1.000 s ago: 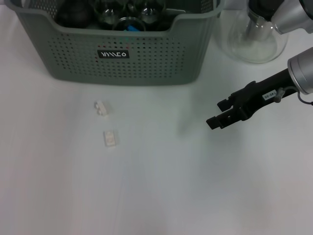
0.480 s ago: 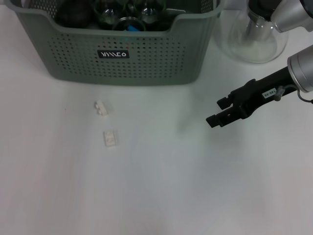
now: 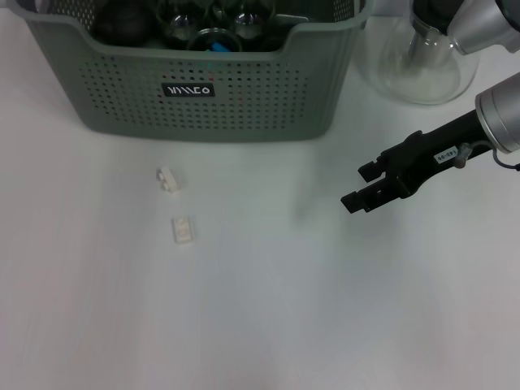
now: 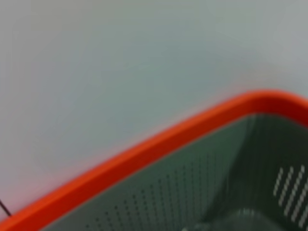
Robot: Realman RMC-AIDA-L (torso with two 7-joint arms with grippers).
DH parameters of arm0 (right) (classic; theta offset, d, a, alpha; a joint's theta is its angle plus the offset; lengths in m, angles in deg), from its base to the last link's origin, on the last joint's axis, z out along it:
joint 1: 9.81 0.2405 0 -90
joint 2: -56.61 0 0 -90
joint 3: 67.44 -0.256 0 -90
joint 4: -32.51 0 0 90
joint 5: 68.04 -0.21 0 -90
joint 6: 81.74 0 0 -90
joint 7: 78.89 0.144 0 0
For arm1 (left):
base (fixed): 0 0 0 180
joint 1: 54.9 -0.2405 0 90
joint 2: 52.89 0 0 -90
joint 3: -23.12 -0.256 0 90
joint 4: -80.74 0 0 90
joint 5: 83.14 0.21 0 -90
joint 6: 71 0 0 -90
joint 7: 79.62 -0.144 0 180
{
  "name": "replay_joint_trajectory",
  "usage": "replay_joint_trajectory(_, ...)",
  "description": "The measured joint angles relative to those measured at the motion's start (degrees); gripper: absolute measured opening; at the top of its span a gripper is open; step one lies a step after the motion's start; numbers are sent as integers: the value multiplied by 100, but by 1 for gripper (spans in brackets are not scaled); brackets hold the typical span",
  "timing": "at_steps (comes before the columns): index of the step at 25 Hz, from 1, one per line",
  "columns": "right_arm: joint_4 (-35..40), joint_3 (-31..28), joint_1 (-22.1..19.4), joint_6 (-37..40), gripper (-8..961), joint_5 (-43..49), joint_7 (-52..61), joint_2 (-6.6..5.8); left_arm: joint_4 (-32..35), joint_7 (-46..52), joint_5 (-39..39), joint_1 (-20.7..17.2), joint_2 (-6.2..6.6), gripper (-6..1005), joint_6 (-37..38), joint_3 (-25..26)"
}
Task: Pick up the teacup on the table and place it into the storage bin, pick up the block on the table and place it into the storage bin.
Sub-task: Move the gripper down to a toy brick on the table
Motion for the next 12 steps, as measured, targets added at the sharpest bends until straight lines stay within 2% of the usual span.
replay_joint_trajectory(4, 2, -3, 9, 16, 778, 0, -83, -7, 1154, -196, -757, -290, -39, 695, 780, 482)
replay_joint_trajectory(9, 2, -18, 20, 24, 777, 0, -80, -43, 2756, -769, -2881, -1111, -83, 813, 1718, 630)
replay_joint_trajectory(10, 1, -18, 21, 24, 777, 1, -71, -58, 2756, -769, -2881, -1111, -83, 831, 1718, 630)
replay_joint_trajectory(11, 2, -17, 21, 23, 777, 0, -61, -68, 3211, -1021, -3791, -1406, -95, 848, 2305, 873)
replay_joint_trajectory(12, 2, -20, 22, 23, 777, 0, -56, -75, 3313, -1073, -3983, -1458, -103, 849, 2495, 971)
